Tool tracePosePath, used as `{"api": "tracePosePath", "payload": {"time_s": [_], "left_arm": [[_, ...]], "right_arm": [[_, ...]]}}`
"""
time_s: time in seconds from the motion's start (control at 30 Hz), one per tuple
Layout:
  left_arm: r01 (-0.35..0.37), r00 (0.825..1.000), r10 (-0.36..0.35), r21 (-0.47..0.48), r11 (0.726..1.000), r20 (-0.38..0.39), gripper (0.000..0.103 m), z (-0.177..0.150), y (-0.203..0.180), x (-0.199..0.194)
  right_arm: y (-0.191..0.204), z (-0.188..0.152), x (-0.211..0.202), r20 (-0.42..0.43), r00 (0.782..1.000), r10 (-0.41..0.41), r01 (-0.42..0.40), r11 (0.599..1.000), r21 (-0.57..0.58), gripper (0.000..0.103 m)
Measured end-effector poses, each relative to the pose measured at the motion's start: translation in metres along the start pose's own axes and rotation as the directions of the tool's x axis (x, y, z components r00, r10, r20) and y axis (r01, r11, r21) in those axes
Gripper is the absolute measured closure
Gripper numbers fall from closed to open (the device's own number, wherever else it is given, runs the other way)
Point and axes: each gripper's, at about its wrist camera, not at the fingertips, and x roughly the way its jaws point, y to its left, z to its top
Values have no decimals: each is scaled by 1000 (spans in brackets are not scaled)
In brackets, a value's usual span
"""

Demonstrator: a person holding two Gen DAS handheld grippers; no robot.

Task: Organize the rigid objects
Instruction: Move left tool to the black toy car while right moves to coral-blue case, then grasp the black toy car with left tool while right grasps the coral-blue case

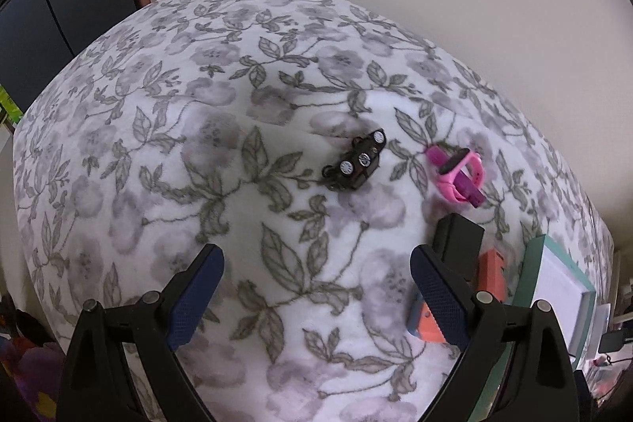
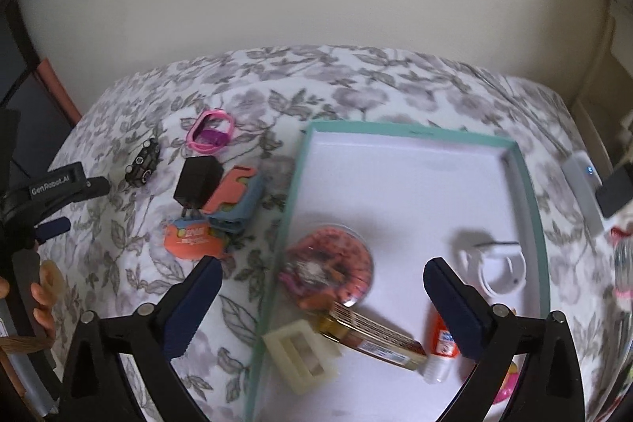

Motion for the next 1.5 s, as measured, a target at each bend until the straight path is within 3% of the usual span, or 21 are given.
{"api": "tracePosePath", "payload": {"time_s": [0.3, 0.6, 0.7, 1.07, 1.5], "left_arm": [[23, 998, -27, -78, 997, -53, 8, 13, 27, 16], [3, 998, -15, -188, 982, -62, 8, 28, 69, 22], [0, 998, -13, -205, 979, -63, 8, 30, 74, 25], [12, 1000, -14, -97, 995, -17, 8, 42, 38, 29], [-24, 1000, 24, -2, 1000, 20, 8, 60, 4, 44]], "right_arm": [[30, 15, 5, 11, 1000, 28, -28, 999, -43, 1], [74, 23, 24, -18, 996, 88, -90, 989, -121, 8], [80, 25, 32, -28, 994, 106, -108, 987, -120, 15], [65, 35, 59, -64, 986, 153, -155, 988, -26, 36], [56, 58, 75, -68, 981, 180, -179, 984, 23, 46]]}}
